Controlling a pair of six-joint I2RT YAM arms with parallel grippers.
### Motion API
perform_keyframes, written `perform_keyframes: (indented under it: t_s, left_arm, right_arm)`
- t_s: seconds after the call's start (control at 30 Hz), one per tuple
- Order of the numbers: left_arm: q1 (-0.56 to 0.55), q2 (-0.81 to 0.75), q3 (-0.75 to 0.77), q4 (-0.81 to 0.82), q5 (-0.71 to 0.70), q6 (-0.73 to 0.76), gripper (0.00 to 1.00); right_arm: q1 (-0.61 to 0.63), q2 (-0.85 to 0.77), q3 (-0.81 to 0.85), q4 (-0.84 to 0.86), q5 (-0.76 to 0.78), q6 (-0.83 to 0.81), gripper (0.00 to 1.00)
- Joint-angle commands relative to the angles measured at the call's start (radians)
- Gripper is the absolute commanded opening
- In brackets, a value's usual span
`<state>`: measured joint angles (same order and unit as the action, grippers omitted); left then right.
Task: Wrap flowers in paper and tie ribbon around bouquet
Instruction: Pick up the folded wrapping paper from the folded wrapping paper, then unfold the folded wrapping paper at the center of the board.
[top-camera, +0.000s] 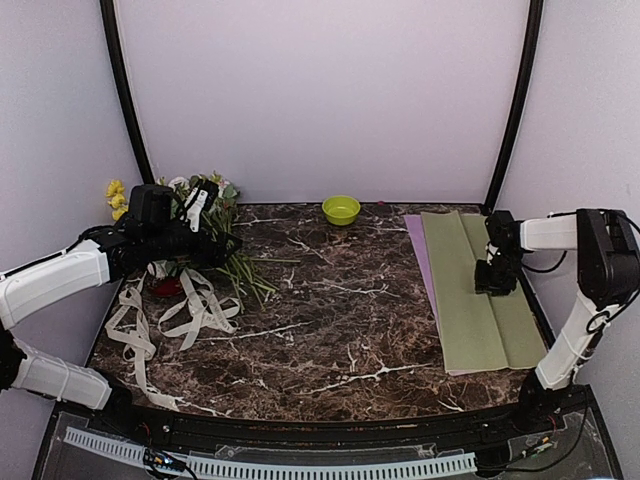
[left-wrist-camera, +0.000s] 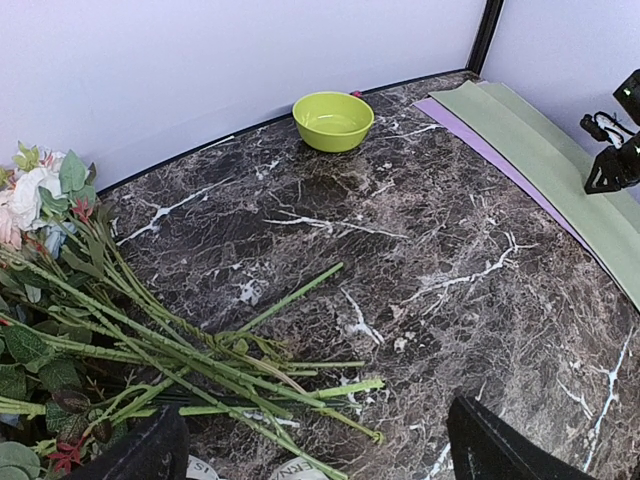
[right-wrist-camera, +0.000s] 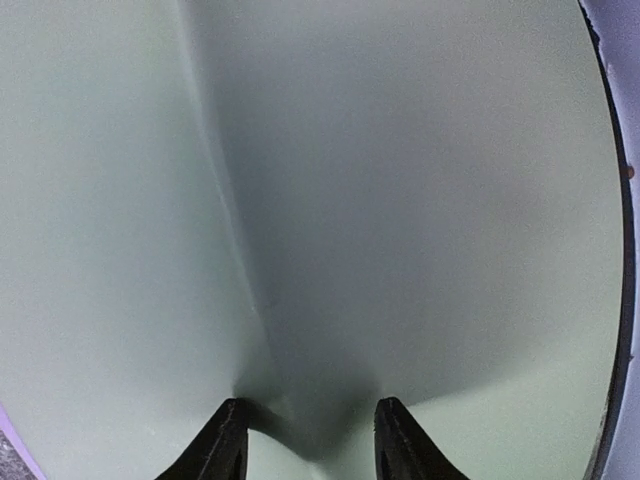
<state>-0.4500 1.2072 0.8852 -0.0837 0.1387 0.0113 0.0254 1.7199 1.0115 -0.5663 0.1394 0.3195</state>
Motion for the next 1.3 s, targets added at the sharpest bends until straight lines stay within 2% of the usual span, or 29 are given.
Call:
perform_keyframes:
  t_s: [0.0,0.13,0.17,0.2,0.4,0.53,0.7,0.9,1.03,1.13,1.27]
  left_arm:
    - [-0.005,-0.03,-0.011,0.009,0.006,-0.001,0.92]
    - [-0.005,-0.031,-0.012,0.009,0.007,0.0,0.92]
    - [-0.004,-0.031,-0.012,0.01,0.006,-0.001,0.92]
    - [-0.004,-0.031,-0.012,0.009,0.007,-0.001,0.92]
    - [-0.004,-0.03,-0.012,0.01,0.012,-0.001,0.92]
    - [-0.005,-0.032,-0.012,0.011,0.01,0.001,0.92]
    - [-0.005,-0.034,-0.012,0.011,0.008,0.004,0.92]
    - [-0.005,-0.031,-0.015,0.012,0.002,0.006,0.92]
    - [-0.005,-0.026,-0.015,0.013,0.001,0.006,0.92]
    - [-0.005,-0.024,-0.015,0.011,0.002,0.004,0.92]
    - [-0.005,-0.024,-0.015,0.01,0.004,0.009,0.91]
  right_arm:
    - [0.004,-0.022,-0.014,0.026,-0.043,-0.008,0.35]
    - [0.004,-0.014,-0.004,0.01,-0.024,-0.023,0.07]
    - [0.004,-0.016,0.004,0.005,-0.019,-0.024,0.02]
    - [0.004,-0.02,0.013,-0.003,-0.013,-0.026,0.0]
    - [0.014,-0.073,0.097,-0.092,0.056,-0.039,0.0]
    - [0.063,-0.118,0.185,-0.164,0.072,-0.033,0.0]
    - [0.202,-0.198,0.246,-0.187,-0.05,0.04,0.0]
    - [0.424,-0.259,0.176,-0.046,-0.21,0.226,0.0]
    - [0.578,-0.2,0.151,0.05,-0.253,0.327,0.0]
    - [0.675,-0.12,0.187,0.096,-0.222,0.351,0.0]
    - [0.733,-0.003,0.278,0.135,-0.173,0.359,0.0]
